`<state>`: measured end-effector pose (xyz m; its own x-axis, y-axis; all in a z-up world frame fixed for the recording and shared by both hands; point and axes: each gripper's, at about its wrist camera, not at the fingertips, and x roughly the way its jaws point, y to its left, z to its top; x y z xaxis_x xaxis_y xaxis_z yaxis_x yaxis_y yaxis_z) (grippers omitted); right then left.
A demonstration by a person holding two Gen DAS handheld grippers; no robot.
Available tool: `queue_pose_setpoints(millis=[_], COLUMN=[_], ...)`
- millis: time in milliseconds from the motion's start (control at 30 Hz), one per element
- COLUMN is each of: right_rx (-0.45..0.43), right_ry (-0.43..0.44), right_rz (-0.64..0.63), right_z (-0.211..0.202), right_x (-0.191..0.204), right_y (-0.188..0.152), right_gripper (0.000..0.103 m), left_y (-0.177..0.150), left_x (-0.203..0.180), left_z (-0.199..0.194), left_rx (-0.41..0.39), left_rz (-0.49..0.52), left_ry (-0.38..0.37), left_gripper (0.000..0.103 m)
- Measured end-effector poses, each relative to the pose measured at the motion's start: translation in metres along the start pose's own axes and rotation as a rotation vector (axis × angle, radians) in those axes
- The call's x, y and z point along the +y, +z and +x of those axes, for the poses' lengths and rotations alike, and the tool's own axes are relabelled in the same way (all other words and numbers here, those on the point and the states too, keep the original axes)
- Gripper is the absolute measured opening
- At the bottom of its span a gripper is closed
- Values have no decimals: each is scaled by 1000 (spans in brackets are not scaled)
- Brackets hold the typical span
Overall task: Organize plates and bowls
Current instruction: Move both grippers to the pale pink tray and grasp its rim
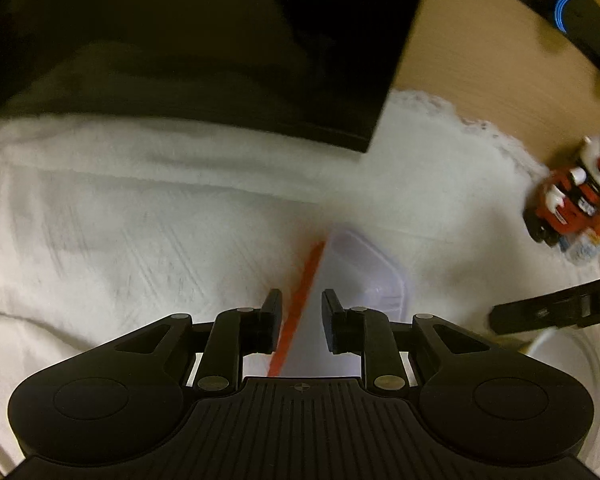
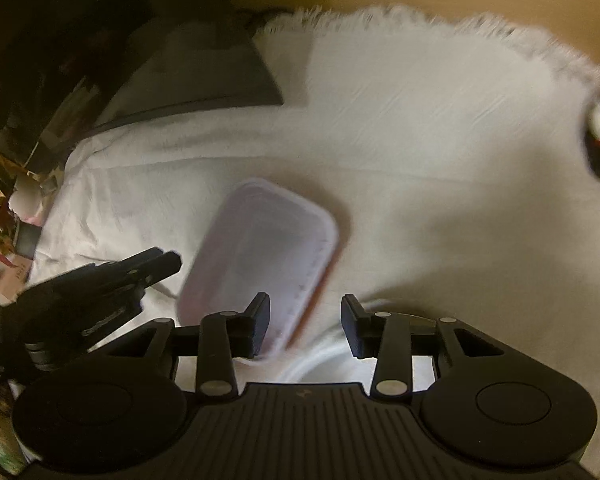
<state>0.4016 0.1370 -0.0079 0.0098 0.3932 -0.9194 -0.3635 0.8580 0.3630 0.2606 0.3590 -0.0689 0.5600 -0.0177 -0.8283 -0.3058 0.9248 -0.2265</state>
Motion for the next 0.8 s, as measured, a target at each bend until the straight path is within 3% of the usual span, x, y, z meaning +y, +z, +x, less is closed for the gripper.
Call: queue_pose_setpoints(millis=[133,333,467,567,667,800], right_rx=[104,282,312,325,339,304], right_ry=[-19,-66,-156,-189,-126,14], right_rz=[61,196,173,126,142,79], right_z=[44,115,142,154,152,134], right_x=[11,13,23,34,41,67], right_y=[25,45,45,43,40,35], right_gripper=[39,39,40,40,40,41], left_y=[0,-4,-11,-18,-29,-43], left_x=[1,2,13,32,55,80], left_z=[18,46,58,51,38,25], left_rx=[41,95,133,129,110,84], left_rz=[9,29,-8,-73,-129,-194], left_ry=[-26,32,30,40,76,72], left_gripper=[24,30,29,23,21,20])
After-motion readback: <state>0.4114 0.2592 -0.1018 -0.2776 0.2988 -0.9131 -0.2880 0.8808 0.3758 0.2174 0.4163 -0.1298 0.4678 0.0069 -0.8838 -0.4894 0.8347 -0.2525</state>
